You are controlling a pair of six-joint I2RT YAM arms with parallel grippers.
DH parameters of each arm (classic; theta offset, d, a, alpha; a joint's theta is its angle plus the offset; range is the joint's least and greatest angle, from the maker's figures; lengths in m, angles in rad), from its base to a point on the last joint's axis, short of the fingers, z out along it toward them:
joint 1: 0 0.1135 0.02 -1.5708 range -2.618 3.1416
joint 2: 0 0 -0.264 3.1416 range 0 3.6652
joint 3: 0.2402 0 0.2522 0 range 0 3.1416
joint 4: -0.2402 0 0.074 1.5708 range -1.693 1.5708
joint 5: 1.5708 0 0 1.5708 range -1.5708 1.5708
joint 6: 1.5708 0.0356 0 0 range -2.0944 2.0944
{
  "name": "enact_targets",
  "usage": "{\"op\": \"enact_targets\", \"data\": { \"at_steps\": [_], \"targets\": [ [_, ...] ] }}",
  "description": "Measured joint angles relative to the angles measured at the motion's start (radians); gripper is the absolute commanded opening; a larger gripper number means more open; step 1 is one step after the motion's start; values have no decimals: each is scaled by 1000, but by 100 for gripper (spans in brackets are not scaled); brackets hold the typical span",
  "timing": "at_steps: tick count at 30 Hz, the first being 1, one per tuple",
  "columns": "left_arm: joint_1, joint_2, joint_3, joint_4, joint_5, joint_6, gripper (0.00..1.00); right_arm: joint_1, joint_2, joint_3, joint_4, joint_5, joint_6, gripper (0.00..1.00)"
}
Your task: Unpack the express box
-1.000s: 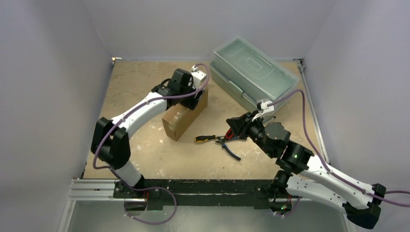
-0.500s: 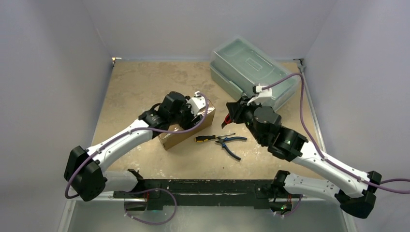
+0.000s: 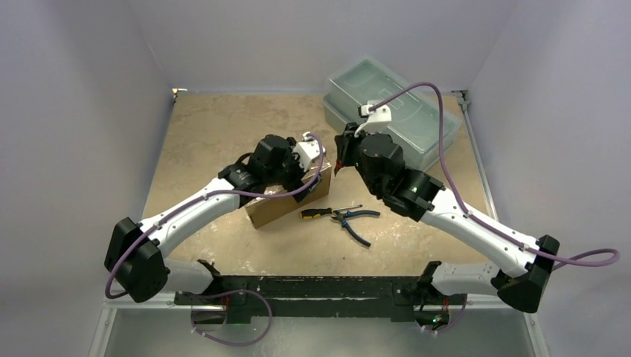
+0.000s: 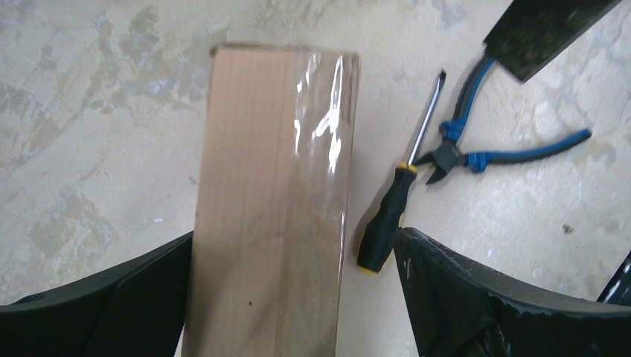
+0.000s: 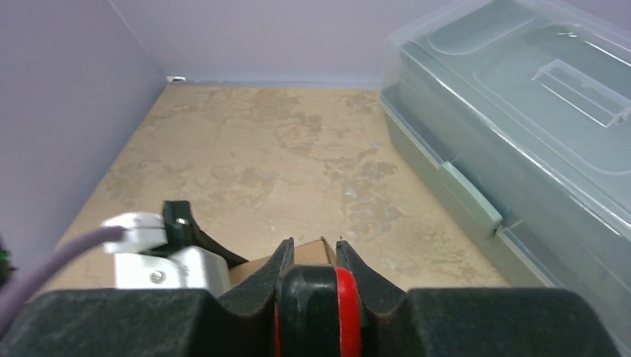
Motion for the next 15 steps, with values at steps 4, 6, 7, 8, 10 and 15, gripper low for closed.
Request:
{"op": "enact_targets", "data": {
  "at_steps": [4, 6, 7, 8, 10, 15],
  "targets": [
    [0, 37, 60, 33, 2, -60, 93, -53, 6, 4, -10, -23, -13, 0],
    [0, 72, 93, 53, 8, -80, 88, -82, 6, 9, -8, -42, -14, 0],
    [0, 89, 105, 61, 11, -86, 86, -96, 5, 11, -5, -48, -16, 0],
    [0, 111, 117, 69, 19, -94, 83, -111, 5, 11, 0, -59, -18, 0],
    [1, 151, 127, 82, 35, -101, 78, -129, 7, 12, 5, -75, -23, 0],
    [6, 171, 121, 82, 70, -103, 70, -135, 37, 29, 35, -98, -45, 0]
  ]
}}
